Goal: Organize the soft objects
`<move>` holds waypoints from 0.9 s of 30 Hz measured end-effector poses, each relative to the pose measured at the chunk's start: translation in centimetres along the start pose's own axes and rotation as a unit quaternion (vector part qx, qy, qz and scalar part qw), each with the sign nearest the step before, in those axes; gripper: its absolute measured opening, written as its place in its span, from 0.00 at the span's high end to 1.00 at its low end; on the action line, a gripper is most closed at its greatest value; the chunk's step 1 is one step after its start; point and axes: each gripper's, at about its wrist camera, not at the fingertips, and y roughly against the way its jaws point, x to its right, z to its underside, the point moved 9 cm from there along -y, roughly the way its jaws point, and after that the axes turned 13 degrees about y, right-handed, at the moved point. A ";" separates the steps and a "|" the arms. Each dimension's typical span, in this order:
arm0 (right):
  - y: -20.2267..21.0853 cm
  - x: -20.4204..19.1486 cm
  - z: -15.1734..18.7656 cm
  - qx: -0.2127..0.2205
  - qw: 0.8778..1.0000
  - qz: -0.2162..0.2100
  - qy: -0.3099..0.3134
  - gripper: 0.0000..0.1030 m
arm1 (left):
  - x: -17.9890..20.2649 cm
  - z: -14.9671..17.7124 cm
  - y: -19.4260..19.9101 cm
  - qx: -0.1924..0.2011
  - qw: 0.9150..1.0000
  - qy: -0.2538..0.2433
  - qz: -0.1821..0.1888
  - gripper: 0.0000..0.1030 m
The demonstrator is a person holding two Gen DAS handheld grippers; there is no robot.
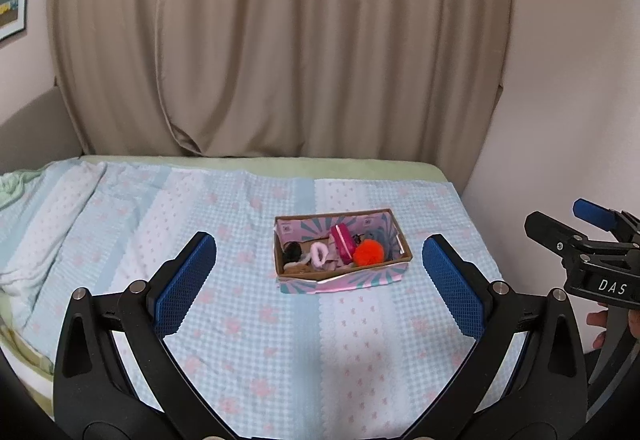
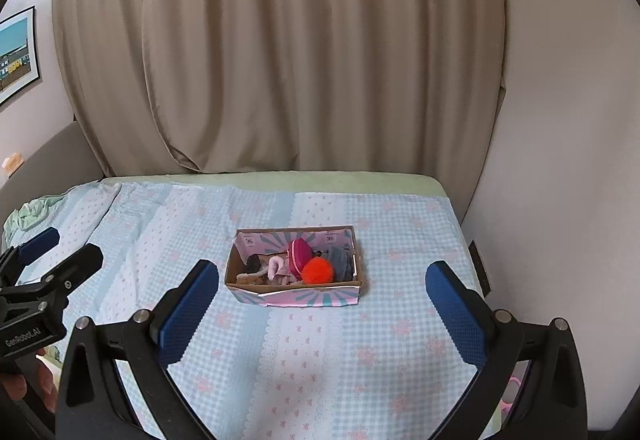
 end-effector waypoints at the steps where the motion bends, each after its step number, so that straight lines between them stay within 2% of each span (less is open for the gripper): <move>1: 0.2 -0.1 0.1 0.001 1.000 0.002 0.001 0.00 | 0.0 0.1 0.2 0.000 1.000 0.000 0.001 0.00; 27: 0.9 0.4 0.2 0.005 1.000 0.018 -0.015 0.00 | 0.0 -0.1 1.3 0.018 1.000 -0.003 0.004 0.00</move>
